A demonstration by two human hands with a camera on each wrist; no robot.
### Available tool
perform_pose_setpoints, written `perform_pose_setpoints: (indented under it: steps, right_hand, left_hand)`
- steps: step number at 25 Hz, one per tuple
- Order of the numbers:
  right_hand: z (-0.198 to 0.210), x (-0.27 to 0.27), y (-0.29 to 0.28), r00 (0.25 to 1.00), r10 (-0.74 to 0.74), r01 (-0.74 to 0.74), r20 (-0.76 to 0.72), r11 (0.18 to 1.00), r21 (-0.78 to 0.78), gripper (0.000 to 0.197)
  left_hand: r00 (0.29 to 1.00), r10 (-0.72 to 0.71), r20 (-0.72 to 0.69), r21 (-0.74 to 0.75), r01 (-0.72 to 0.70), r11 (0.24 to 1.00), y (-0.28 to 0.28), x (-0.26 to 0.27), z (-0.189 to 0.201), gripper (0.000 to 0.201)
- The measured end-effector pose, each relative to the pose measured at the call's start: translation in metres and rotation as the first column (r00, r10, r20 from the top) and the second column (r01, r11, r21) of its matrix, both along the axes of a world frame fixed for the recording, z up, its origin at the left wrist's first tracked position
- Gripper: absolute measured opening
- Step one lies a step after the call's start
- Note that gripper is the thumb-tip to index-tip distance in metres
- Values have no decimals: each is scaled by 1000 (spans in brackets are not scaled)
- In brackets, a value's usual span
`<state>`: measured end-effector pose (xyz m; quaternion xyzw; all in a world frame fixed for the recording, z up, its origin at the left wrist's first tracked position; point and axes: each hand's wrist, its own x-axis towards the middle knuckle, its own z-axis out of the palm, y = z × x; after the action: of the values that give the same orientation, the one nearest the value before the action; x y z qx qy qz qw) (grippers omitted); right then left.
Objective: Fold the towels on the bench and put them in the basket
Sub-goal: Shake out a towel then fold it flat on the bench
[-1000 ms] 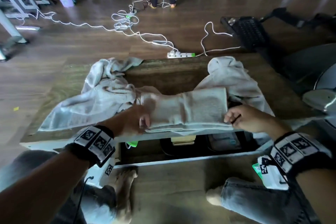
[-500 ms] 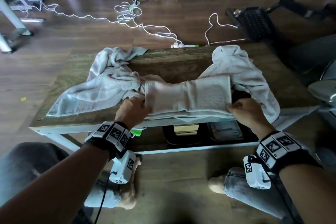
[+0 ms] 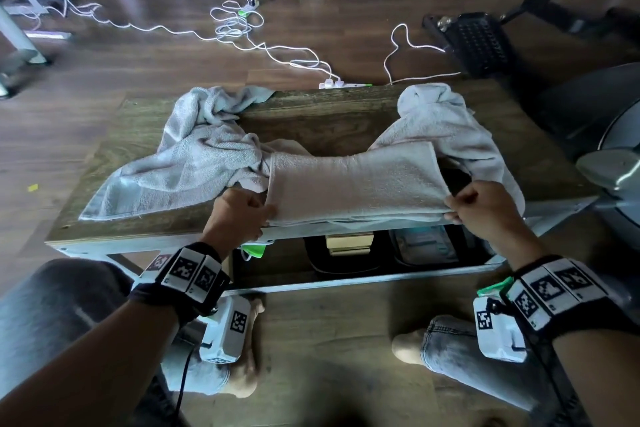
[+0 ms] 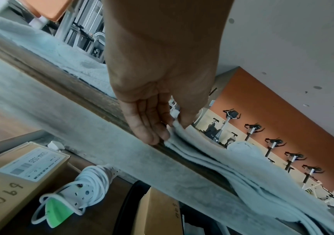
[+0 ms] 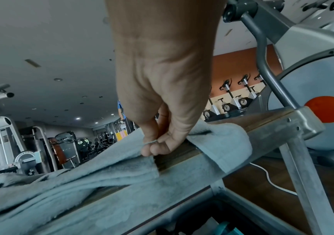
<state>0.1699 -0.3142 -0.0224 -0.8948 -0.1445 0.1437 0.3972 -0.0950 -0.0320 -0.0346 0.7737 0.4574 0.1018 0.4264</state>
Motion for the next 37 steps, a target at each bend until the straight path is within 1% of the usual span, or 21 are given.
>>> perform_pose_setpoints:
  steps: [3, 5, 6, 7, 8, 9, 10, 11, 12, 13, 14, 15, 16, 17, 18, 19, 20, 24, 27, 32, 37]
  right_hand:
    - [-7, 1, -1, 999, -10, 10, -38, 1000, -10, 14]
    - [-5, -1, 0, 999, 10, -12, -35, 998, -63, 13]
    - [-4, -1, 0, 1000, 22, -23, -8, 993, -114, 12]
    - [-2, -1, 2, 999, 27, -19, 46, 986, -166, 12]
    - [0, -2, 7, 990, 29, -1, 137, 980, -199, 14]
    - [2, -4, 13, 962, 41, 13, 271, 981, -195, 16]
    - [2, -7, 23, 909, 77, -7, 410, 986, -169, 17]
    - [4, -12, 37, 841, 138, -66, 523, 986, -154, 16]
    - [4, -19, 56, 775, 227, -153, 589, 973, -172, 17]
    - [3, -25, 76, 716, 340, -261, 610, 940, -217, 21]
    - [-1, -32, 96, 667, 454, -359, 591, 891, -279, 28]
    - [-8, -37, 111, 638, 549, -427, 541, 836, -344, 38]
    - [-18, -38, 123, 625, 612, -452, 484, 790, -415, 48]
    - [-28, -38, 127, 616, 647, -434, 449, 755, -491, 56]
    - [-38, -37, 127, 610, 662, -392, 435, 730, -560, 61]
    - [-47, -36, 124, 617, 655, -351, 436, 725, -592, 64]
    - [-51, -34, 122, 626, 639, -326, 448, 736, -594, 64]
    - [-48, -34, 123, 656, 614, -323, 439, 754, -572, 63]
    - [-50, -32, 120, 693, 578, -293, 430, 771, -565, 69]
    - [-53, -25, 111, 710, 552, -277, 438, 790, -548, 68]
    - [-55, -22, 106, 739, 526, -272, 421, 805, -527, 67]
  left_hand:
    - [1000, 7, 1, 4, -7, 1000, -3, 1, -2, 24]
    - [999, -6, -41, 14, 7, 1000, -5, 1, 3, 22]
    - [997, -9, -72, 49, 13, 999, -5, 3, 6, 20]
    - [994, -13, -104, 131, 27, 991, -6, 7, 9, 19]
    - [993, -22, -113, 252, 50, 966, -6, 11, 11, 21]
    - [995, -57, -81, 375, 84, 923, -7, 18, 11, 26]
    - [993, -118, -30, 473, 118, 873, -10, 30, 11, 31]
    - [982, -191, -2, 540, 162, 826, -15, 45, 11, 32]
    - [968, -252, -9, 585, 210, 784, -21, 64, 11, 30]
    - [954, -295, -49, 603, 263, 753, -28, 83, 8, 31]
    - [938, -332, -98, 605, 321, 728, -34, 101, 4, 36]
    - [918, -367, -151, 589, 382, 712, -41, 115, -1, 46]
    - [895, -395, -207, 558, 440, 704, -45, 123, -9, 55]
    - [874, -403, -272, 521, 486, 702, -49, 125, -17, 59]
    - [857, -395, -331, 489, 514, 705, -50, 124, -29, 60]
    - [850, -382, -364, 480, 522, 705, -51, 122, -37, 60]
    - [849, -374, -373, 486, 522, 701, -50, 121, -41, 61]
    - [849, -381, -365, 476, 522, 707, -47, 122, -37, 62]
    - [838, -359, -410, 485, 534, 692, -40, 110, -37, 64]
    - [862, -296, -411, 538, 492, 685, -31, 83, -38, 65]
    - [878, -272, -395, 547, 462, 698, -29, 81, -41, 69]
